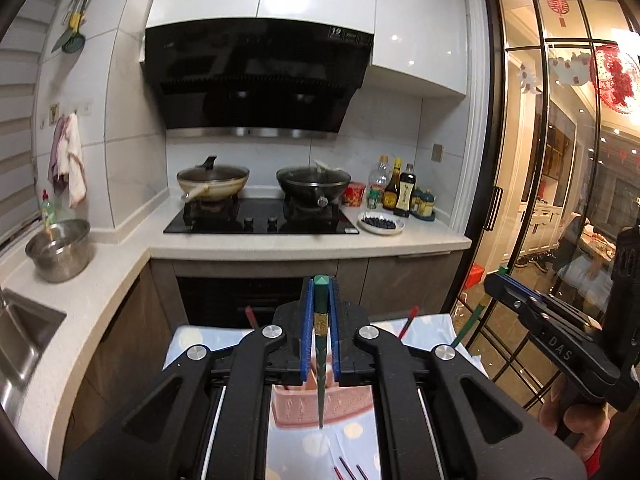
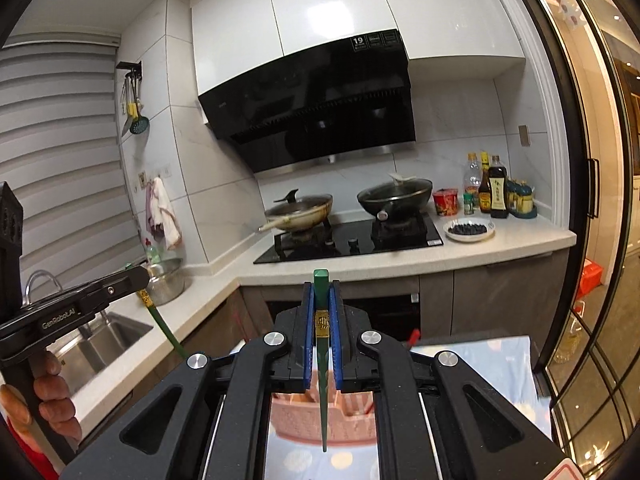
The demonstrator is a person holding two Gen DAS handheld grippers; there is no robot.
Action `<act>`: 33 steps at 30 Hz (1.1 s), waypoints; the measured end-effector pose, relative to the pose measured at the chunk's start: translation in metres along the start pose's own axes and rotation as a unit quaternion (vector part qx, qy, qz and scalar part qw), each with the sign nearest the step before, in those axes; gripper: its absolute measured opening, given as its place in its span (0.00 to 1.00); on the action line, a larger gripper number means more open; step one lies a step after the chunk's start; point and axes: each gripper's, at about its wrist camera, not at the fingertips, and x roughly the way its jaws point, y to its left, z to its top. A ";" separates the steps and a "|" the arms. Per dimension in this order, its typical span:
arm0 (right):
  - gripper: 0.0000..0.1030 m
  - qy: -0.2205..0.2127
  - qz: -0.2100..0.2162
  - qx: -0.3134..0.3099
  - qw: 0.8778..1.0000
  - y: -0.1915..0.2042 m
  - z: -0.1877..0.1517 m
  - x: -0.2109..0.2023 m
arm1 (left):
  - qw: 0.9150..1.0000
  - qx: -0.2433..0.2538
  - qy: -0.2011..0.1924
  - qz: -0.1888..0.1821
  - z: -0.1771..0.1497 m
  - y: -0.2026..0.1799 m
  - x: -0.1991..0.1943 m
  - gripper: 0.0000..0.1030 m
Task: Organize utensils
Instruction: 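Lift both green chopsticks and carry them over the pink holder, then lower both green chopsticks into the pink holder and open both tools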
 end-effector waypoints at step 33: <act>0.08 0.043 -0.001 0.001 0.999 0.007 0.004 0.102 | 0.999 -0.011 0.044 0.022 0.016 0.026 0.084 0.07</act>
